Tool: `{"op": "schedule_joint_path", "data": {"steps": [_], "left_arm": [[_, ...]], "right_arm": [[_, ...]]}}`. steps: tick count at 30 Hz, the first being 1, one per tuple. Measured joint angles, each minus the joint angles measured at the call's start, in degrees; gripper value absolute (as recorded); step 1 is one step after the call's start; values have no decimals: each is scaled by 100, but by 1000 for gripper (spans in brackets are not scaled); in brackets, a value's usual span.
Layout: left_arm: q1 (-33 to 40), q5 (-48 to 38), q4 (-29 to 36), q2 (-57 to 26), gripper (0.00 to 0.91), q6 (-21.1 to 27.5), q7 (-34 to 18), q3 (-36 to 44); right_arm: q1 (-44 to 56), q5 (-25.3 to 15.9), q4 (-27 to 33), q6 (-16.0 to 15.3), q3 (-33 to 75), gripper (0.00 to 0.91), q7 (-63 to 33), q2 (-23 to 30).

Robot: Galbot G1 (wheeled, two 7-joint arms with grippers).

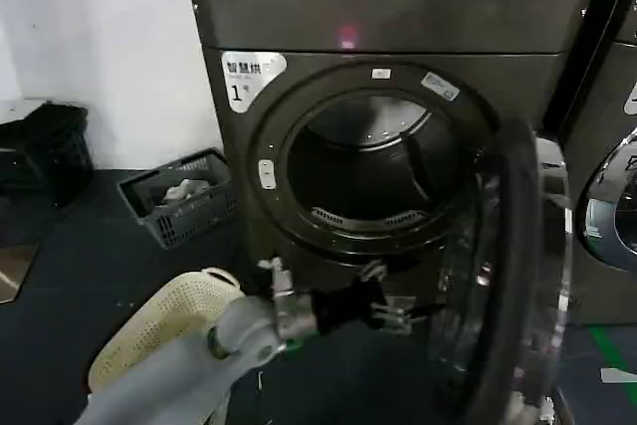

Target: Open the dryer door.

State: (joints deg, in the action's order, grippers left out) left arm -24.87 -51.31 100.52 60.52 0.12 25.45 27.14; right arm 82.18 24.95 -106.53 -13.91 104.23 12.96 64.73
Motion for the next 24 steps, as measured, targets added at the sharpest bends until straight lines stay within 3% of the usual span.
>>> {"op": "schedule_joint_path", "data": {"steps": [24], "left_arm": [[1043,135,-1159,1510,907,-109,-336,877]], "right_arm": [[716,-32,-55,-464,1471,907,72,-153]]}}
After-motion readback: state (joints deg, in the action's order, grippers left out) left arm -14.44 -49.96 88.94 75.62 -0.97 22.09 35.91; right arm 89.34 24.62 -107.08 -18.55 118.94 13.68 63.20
